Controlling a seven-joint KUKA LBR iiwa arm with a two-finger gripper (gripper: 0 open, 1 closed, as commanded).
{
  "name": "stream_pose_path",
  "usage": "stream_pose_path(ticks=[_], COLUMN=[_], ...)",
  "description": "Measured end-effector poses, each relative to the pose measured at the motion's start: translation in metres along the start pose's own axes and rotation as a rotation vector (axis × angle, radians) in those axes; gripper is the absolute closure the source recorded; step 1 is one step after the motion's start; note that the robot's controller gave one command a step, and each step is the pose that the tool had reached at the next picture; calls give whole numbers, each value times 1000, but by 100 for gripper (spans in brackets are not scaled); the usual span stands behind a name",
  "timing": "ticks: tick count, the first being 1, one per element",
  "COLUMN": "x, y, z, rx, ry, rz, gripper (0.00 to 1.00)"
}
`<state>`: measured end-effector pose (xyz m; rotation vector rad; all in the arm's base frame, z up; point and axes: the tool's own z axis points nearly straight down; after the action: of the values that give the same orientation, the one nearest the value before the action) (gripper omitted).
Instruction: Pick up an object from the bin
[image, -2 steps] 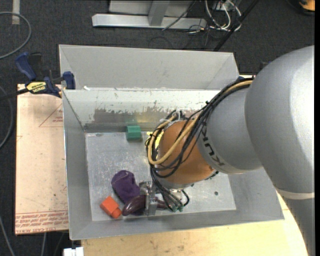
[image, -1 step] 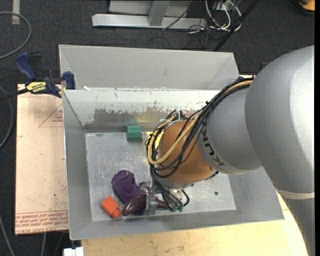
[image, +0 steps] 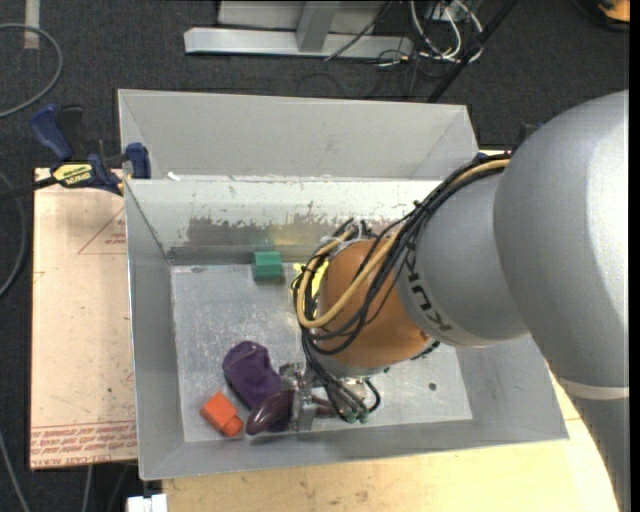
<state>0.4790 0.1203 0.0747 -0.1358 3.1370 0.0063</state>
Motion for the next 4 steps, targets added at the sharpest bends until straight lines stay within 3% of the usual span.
stream_pose_path(ticks=[4], x=[0], y=[0], z=[-35], rx=[0], ry=[1], rz=[1], gripper=[100])
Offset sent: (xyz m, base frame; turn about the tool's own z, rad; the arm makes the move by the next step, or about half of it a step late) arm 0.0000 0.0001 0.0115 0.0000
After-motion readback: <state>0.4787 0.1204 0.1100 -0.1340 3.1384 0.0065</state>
